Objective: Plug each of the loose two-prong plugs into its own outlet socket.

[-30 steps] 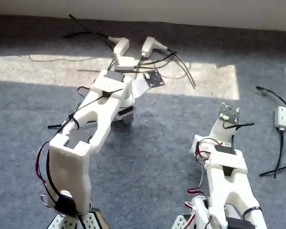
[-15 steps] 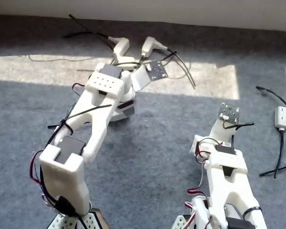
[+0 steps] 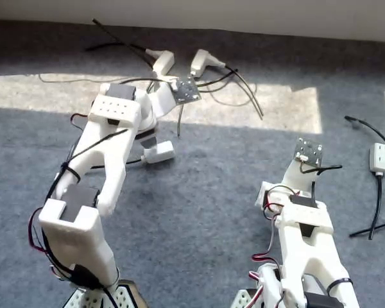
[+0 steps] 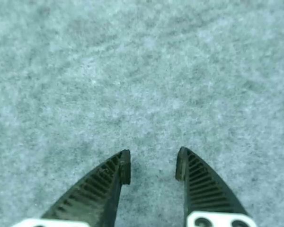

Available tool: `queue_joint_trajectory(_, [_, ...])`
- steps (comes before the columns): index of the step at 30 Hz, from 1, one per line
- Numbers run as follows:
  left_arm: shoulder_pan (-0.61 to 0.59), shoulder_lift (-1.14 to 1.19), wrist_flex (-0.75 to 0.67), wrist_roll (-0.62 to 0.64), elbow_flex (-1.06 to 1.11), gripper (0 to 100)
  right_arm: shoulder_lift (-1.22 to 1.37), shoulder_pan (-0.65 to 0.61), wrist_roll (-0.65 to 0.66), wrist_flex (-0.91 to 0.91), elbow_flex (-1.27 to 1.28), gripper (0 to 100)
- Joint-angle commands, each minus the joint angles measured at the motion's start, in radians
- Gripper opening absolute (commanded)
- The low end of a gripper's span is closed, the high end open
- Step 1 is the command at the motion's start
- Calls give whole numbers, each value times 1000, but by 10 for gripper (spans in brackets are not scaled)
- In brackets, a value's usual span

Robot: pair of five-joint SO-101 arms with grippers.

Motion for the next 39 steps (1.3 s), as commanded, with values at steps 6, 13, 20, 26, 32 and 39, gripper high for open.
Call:
queue_joint_trajectory(6, [62, 21, 49, -3, 7, 221, -4, -10, -5, -13, -8, 170])
queue_joint_trajectory(13, [154, 18, 181, 0, 84, 220, -4, -10, -5, -13, -8, 170])
queue_joint_trajectory(20, [196, 10, 186, 2, 85, 152, -4, -10, -5, -13, -8, 170])
queue_joint_trajectory(26, [168, 8, 258, 29, -113, 121, -4, -10, -5, -13, -8, 170])
queue_joint_trajectory(32, [127, 15, 382, 130, -397, 161, -4, -10, -5, -13, -8, 170])
queue_joint_trajectory(39, [133, 22, 399, 130, -320, 186, -4, -8, -5, -13, -5, 170])
